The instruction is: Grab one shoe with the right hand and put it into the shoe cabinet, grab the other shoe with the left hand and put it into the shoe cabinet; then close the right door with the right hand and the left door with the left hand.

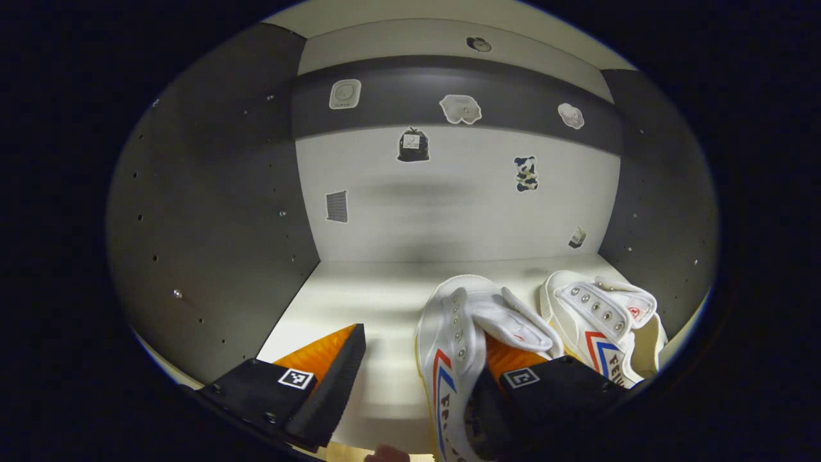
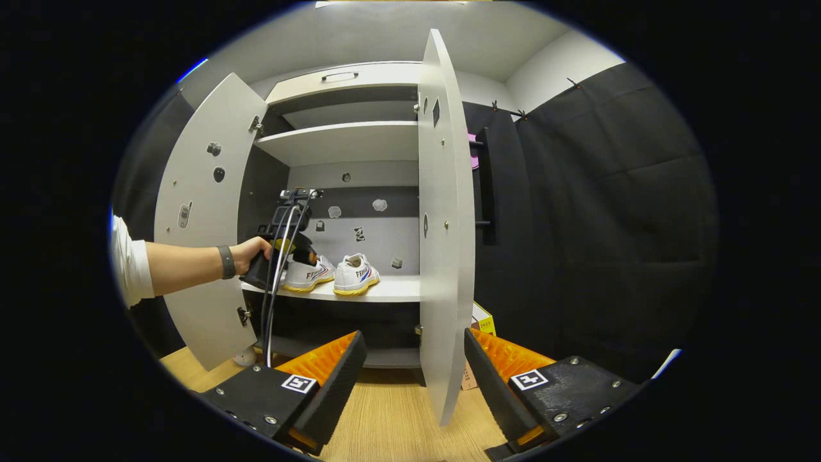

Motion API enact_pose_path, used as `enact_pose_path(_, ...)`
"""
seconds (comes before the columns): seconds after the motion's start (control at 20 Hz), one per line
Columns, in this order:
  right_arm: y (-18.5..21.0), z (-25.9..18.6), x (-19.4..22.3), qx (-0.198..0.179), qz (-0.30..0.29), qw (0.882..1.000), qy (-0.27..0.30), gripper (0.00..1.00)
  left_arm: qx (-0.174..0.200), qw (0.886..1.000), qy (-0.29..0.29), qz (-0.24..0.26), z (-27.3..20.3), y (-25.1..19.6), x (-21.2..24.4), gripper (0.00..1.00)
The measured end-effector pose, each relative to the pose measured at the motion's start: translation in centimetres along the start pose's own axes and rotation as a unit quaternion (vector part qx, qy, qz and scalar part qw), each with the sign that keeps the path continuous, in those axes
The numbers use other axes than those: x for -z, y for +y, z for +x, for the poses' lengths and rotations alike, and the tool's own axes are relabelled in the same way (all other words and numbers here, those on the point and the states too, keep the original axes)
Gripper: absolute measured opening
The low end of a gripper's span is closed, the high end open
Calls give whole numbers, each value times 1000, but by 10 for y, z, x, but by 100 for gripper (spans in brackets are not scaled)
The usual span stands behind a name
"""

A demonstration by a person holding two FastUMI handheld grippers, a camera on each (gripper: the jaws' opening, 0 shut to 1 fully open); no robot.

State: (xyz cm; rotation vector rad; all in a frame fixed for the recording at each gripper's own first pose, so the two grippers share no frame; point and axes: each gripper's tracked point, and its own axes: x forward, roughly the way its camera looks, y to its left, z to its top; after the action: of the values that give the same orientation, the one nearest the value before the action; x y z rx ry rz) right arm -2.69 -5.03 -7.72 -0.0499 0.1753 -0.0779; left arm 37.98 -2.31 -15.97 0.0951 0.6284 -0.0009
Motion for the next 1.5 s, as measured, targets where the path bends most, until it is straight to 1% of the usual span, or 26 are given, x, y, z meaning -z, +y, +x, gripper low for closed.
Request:
enact_pose_path(0.05, 1, 0, 0, -2, 3, 1000, 0, 94, 4, 1000, -5, 0, -7, 1, -1, 94)
enact_pose_path(0.1, 3, 1, 0, -5, 7, 1000, 0, 94, 5, 1000, -11, 3, -15, 2, -2, 93)
enact_pose_path(0.2, 8, 1, 1, -12, 13, 1000, 0, 94, 16, 999, -27, 2, -35, -3, -3, 97)
enact_pose_path(0.4, 16, -1, 6, -25, 17, 1000, 0, 94, 36, 993, -112, 30, -99, -10, -31, 97)
enact_pose_path(0.6, 23, -2, 6, -40, 23, 999, 0, 94, 68, 983, -170, 7, -176, -19, -47, 97)
enact_pose_path(0.8, 31, -2, 0, -55, 36, 998, -4, 94, 95, 976, -196, -20, -243, -22, -35, 97)
enact_pose_path(1.0, 32, -4, -4, -61, 33, 998, -12, 94, 84, 971, -221, -29, -292, -9, -1, 97)
enact_pose_path(1.15, 32, -7, -3, -65, 36, 997, -11, 94, 64, 969, -236, -32, -318, 3, 43, 97)
enact_pose_path(1.25, 31, -8, 1, -65, 41, 997, -6, 94, 51, 965, -255, -31, -335, 8, 69, 97)
enact_pose_path(1.4, 32, -11, 6, -68, 49, 996, -2, 94, 34, 969, -242, -29, -347, 11, 118, 97)
enact_pose_path(1.5, 31, -12, 14, -67, 47, 997, 7, 94, 38, 971, -233, -50, -355, 10, 140, 98)
